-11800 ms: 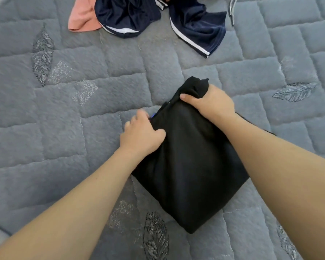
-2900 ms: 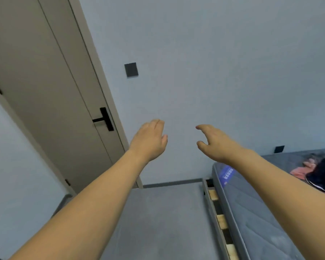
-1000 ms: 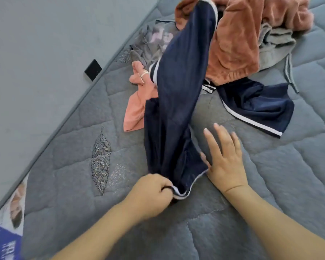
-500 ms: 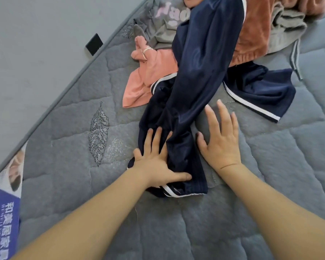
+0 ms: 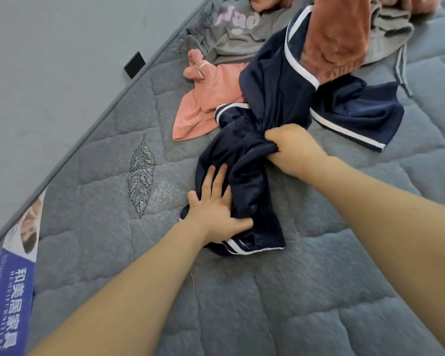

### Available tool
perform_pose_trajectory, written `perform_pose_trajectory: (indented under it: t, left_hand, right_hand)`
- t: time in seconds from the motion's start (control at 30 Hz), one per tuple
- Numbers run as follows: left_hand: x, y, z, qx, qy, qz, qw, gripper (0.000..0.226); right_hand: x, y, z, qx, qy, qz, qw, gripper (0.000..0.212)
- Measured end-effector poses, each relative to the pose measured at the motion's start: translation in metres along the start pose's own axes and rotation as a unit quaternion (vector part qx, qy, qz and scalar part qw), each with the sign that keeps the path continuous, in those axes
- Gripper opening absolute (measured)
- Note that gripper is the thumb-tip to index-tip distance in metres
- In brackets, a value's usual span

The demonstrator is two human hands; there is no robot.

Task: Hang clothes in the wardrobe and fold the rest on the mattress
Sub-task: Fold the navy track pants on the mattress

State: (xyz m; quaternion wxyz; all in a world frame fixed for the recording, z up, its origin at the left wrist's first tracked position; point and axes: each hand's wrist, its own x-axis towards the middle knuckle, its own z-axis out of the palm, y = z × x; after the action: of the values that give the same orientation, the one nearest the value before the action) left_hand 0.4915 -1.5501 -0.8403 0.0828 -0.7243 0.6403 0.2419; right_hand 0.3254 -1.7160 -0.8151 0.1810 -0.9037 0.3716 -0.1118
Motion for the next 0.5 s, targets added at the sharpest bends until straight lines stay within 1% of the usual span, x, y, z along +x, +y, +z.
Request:
perform_pose_trajectory:
  t: [0.07,0.13,0.2,0.27,0.3,0.33,0.4,0.43,0.5]
  left_hand:
    - [-0.006,0.001,-0.001,0.002,0.043,0.016,0.999,0.095]
    - [-0.021,0.008,0.0,-0.01,0.099,0.046,0.994,0.079]
    - [-0.046,0.022,0.007,-0.087,0.166,0.079,0.979,0.061]
    - [-0.079,0.042,0.017,-0.203,0.198,0.084,0.955,0.04]
    - [-0.096,0.051,0.023,-0.258,0.189,0.074,0.945,0.033]
    - [-0.114,0.058,0.027,-0.318,0.16,0.048,0.933,0.03]
    - [-0.148,0.064,0.032,-0.42,0.056,-0.022,0.905,0.034]
    - [-0.165,0.065,0.035,-0.437,-0.004,-0.044,0.898,0.037]
    - [-0.201,0.067,0.042,-0.413,-0.108,-0.06,0.902,0.041]
  right_hand:
    - [-0.016,-0.007,-0.01,-0.009,-0.022,0.04,0.999,0.027]
    - [-0.04,-0.014,-0.019,-0.037,-0.063,0.082,0.994,0.032]
    - [-0.072,-0.02,-0.027,-0.039,-0.1,0.114,0.988,0.032]
    - [-0.11,-0.027,-0.033,-0.025,-0.137,0.149,0.979,0.03]
    - [-0.13,-0.031,-0.035,-0.017,-0.159,0.17,0.972,0.029]
    - [-0.151,-0.036,-0.038,-0.003,-0.183,0.197,0.963,0.027]
    - [-0.195,-0.051,-0.047,0.053,-0.236,0.265,0.933,0.026]
    - [-0.218,-0.061,-0.052,0.084,-0.27,0.293,0.913,0.029]
    - [-0.27,-0.081,-0.059,0.127,-0.353,0.335,0.865,0.034]
